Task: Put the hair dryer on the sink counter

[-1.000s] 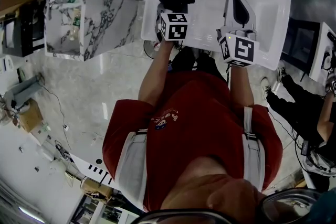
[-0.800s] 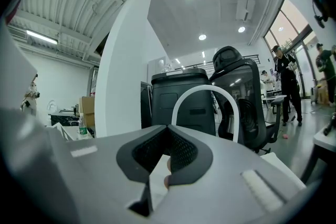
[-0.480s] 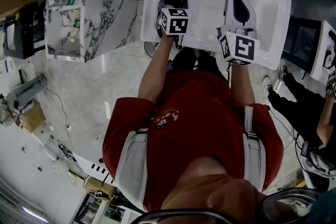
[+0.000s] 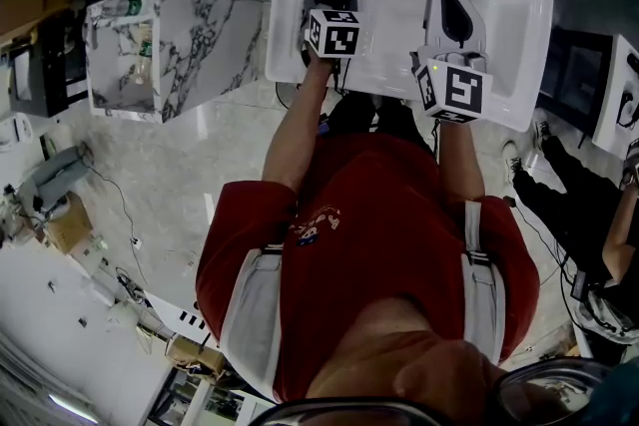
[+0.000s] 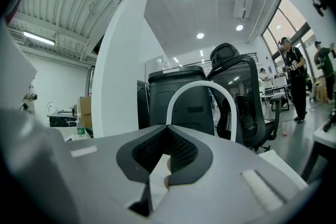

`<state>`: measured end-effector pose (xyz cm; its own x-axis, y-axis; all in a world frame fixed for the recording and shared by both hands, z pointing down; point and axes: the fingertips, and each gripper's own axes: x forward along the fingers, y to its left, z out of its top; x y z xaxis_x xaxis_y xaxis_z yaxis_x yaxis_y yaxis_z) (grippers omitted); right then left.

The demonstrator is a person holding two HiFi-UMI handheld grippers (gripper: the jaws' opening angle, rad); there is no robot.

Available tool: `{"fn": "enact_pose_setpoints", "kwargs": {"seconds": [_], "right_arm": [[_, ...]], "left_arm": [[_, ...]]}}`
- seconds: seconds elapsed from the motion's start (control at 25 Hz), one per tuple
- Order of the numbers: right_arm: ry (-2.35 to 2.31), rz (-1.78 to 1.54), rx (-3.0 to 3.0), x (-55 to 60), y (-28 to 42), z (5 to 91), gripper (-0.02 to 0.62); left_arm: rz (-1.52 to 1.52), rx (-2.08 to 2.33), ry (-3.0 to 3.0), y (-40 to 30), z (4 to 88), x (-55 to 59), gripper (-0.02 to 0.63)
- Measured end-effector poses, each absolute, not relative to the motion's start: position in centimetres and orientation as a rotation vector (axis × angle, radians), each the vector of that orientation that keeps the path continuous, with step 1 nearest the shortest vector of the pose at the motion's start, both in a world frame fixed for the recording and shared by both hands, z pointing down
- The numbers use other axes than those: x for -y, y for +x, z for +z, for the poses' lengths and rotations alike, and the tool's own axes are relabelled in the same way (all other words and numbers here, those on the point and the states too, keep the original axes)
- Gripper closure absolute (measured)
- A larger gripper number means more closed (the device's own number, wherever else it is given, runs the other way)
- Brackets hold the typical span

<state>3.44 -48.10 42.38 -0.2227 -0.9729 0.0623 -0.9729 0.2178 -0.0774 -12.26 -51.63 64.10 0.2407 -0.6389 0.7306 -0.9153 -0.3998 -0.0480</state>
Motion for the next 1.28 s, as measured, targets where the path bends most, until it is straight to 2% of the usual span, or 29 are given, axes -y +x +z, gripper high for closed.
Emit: {"fn": "enact_pose_setpoints", "kwargs": {"seconds": [1.28], "right_arm": [[1.992, 0.198, 2.42, 48.2, 4.9, 42.5, 0.594]], "left_arm": [[1.158, 1.251, 1.928, -12.0, 70.5, 52.8, 0.411]]}}
